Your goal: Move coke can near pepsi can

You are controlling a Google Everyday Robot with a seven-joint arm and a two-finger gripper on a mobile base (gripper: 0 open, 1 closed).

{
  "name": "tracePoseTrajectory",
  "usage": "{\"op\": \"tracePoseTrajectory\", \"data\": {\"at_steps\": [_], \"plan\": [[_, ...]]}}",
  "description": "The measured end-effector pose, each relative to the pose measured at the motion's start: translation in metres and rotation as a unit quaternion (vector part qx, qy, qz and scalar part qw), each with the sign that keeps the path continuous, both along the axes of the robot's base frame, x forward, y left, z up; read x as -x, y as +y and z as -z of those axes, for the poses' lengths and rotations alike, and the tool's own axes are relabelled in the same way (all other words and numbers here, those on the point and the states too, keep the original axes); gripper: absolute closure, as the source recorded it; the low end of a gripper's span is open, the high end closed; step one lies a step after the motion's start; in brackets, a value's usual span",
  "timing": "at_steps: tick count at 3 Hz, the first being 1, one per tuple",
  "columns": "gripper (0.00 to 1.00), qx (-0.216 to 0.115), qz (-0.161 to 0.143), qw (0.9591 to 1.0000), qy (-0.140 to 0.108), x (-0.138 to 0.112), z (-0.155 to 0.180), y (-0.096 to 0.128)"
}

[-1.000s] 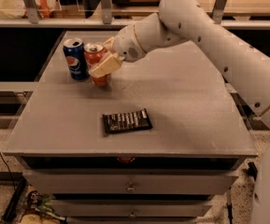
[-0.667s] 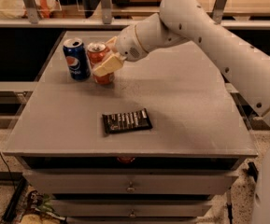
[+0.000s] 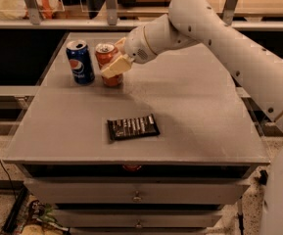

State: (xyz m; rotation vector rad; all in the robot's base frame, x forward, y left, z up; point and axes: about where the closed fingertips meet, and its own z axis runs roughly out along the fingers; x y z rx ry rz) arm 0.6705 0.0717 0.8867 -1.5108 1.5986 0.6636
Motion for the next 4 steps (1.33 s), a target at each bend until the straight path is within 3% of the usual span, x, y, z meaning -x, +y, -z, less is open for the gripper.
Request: {"op": "tracePoseTrajectory", "data": {"at_steps": [1,2,3,4], "plan": [[0.13,-0.002,0.004,1.0,0.005,-0.004,0.004,-0.001],[0.0,-0.003,0.004,0.9999,0.011,-0.007,0.007,-0.001],[0.0,-0.003,0.005,0.9999,0.015,-0.008,0.01,-0.003],[0.0,0.024,0.01,0.9997,0.003,-0.018,0.01,-0.021]]}}
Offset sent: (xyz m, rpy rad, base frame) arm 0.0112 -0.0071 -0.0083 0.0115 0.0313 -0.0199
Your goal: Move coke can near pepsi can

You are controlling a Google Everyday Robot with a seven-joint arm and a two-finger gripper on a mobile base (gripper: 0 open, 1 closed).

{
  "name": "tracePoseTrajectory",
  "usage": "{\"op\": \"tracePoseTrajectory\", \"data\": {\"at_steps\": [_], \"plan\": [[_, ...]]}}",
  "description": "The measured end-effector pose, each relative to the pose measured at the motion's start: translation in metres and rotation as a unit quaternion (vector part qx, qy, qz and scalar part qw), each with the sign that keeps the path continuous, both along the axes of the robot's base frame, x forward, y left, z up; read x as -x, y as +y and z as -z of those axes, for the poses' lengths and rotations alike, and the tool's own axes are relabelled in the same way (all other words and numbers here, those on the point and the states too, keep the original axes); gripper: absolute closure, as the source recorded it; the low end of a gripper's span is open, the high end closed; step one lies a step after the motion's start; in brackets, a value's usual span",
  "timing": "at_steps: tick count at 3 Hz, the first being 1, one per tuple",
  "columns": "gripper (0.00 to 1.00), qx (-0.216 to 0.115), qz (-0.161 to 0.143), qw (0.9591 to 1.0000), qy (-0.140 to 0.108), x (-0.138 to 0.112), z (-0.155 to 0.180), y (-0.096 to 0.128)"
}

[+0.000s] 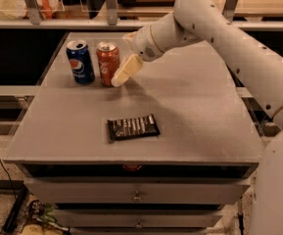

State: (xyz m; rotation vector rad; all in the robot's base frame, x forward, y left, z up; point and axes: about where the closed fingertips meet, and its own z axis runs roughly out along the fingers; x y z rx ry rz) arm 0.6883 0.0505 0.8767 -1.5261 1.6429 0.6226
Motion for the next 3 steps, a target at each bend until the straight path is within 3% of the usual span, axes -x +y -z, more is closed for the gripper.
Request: {"op": "tracePoseTrajectory", "data": {"at_steps": [1,2,3], "plan": [[0.0,0.038,0.01,0.9992,-0.01,-0.013,-0.003,-0.034],[0.0,0.061,0.015,0.998,0.002,-0.021,-0.005,-0.064],[0.0,0.063,0.013,0.9979,0.003,-0.021,-0.008,-0.068]]}}
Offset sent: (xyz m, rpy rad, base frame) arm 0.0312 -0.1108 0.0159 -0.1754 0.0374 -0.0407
